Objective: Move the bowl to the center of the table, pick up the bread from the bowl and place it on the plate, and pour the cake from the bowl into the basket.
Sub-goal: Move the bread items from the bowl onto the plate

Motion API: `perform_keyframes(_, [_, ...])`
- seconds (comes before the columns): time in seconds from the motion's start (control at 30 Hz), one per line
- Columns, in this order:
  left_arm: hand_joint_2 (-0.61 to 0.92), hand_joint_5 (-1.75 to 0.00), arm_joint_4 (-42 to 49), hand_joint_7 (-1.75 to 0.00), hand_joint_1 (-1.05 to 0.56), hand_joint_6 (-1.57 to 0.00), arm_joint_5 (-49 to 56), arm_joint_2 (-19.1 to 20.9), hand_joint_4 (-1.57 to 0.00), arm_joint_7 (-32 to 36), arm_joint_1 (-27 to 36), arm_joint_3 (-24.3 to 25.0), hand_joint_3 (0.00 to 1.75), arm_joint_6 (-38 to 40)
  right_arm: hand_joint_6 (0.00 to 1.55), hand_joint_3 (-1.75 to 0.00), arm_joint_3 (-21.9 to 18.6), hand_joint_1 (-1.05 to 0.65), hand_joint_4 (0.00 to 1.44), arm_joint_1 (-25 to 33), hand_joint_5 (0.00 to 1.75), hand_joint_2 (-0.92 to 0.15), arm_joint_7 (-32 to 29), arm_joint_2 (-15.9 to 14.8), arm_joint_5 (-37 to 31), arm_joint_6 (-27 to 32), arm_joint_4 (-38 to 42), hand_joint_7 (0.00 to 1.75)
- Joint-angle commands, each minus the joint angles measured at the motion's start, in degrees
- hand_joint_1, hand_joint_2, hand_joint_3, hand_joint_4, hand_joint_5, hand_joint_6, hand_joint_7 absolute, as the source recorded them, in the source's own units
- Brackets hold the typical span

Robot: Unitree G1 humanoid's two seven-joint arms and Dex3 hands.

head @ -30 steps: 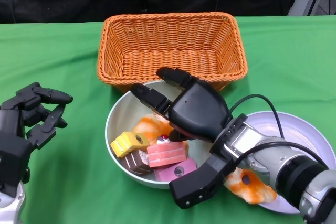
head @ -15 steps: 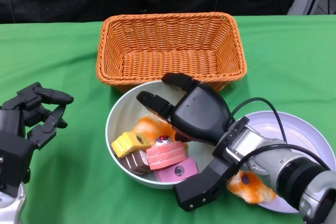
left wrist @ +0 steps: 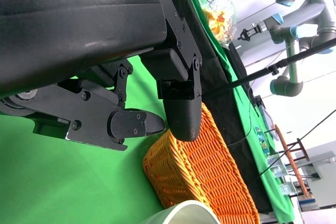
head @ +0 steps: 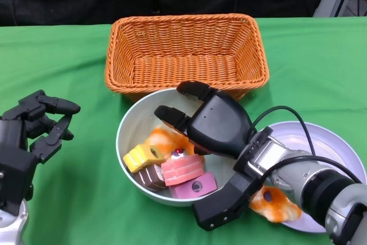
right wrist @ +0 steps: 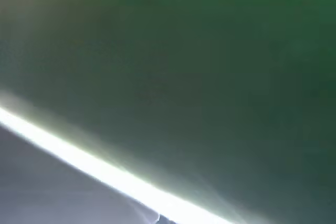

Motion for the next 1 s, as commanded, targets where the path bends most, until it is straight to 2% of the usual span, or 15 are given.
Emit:
perform_keyframes(0.03, [0.92,-1.36,0.36,-0.96,-0.10,-0.85,-0.40,0.56,-0.82,0.44,-0.26,0.50,0.37,-0.77,0.70,-0.01,0.91,-0.49,0.76,-0.24,0.12,-0.77,-0.99,0.41,-0.29,-0.28,1.73,0.05])
perform_keyframes(0.2, [0.92,-1.36,0.48,-0.96,-0.10,-0.86,-0.44,0.49,-0.83,0.54,-0.33,0.57,0.37,-0.94,0.86,-0.01,0.91,-0.46,0.83,-0.43,0.16,-0.80,-0.09,0.47,0.60,-1.73,2.12,0.06])
perform_keyframes(0.27, [0.92,-1.36,0.60,-0.96,-0.10,-0.85,-0.51,0.52,-0.82,0.41,-0.32,0.59,0.36,-1.09,0.99,-0.01,0.19,-0.46,0.94,-0.40,0.25,-0.83,1.58,0.19,1.82,-3.26,1.46,0.06])
perform_keyframes(0.37, [0.92,-1.37,0.64,-0.97,-0.10,-0.85,-0.24,0.64,-0.82,0.63,-0.30,0.51,0.36,-1.11,1.09,0.00,-0.15,-0.45,0.86,-0.33,0.58,-0.84,3.38,-0.25,2.52,-4.17,0.49,0.01])
perform_keyframes(0.43, [0.92,-1.37,0.49,-0.97,-0.10,-0.85,0.24,0.79,-0.82,1.09,-0.19,0.39,0.37,-1.04,1.12,0.00,0.02,-0.46,0.86,-0.17,0.67,-0.83,3.14,-0.50,2.42,-4.35,0.01,0.01])
perform_keyframes(0.5, [0.92,-1.38,0.38,-0.98,-0.10,-0.84,0.29,0.80,-0.81,1.14,-0.14,0.41,0.38,-0.86,1.14,0.00,0.06,-0.46,0.89,-0.08,0.67,-0.82,3.26,-0.72,2.53,-4.87,-0.34,0.01])
perform_keyframes(0.57, [0.92,-1.38,0.38,-0.99,-0.10,-0.84,0.25,0.79,-0.81,1.12,-0.16,0.44,0.38,-0.73,1.15,0.00,0.01,-0.45,0.98,-0.06,0.52,-0.81,3.79,-0.88,2.68,-5.57,-0.44,0.01])
perform_keyframes(0.67, [0.92,-1.39,0.37,-0.99,-0.10,-0.84,0.12,0.76,-0.81,1.01,-0.20,0.47,0.39,-0.46,1.16,0.00,-0.01,-0.43,1.05,-0.02,0.42,-0.81,4.54,-1.12,2.63,-6.30,-0.69,0.01])
perform_keyframes(1.0, [0.92,-1.38,1.00,-1.01,-0.09,-0.83,-0.42,0.71,-0.82,0.46,-0.40,0.64,0.39,-0.80,1.15,0.00,-0.28,-0.43,1.07,0.19,0.35,-0.80,3.30,-0.99,2.55,-6.50,-0.40,0.00])
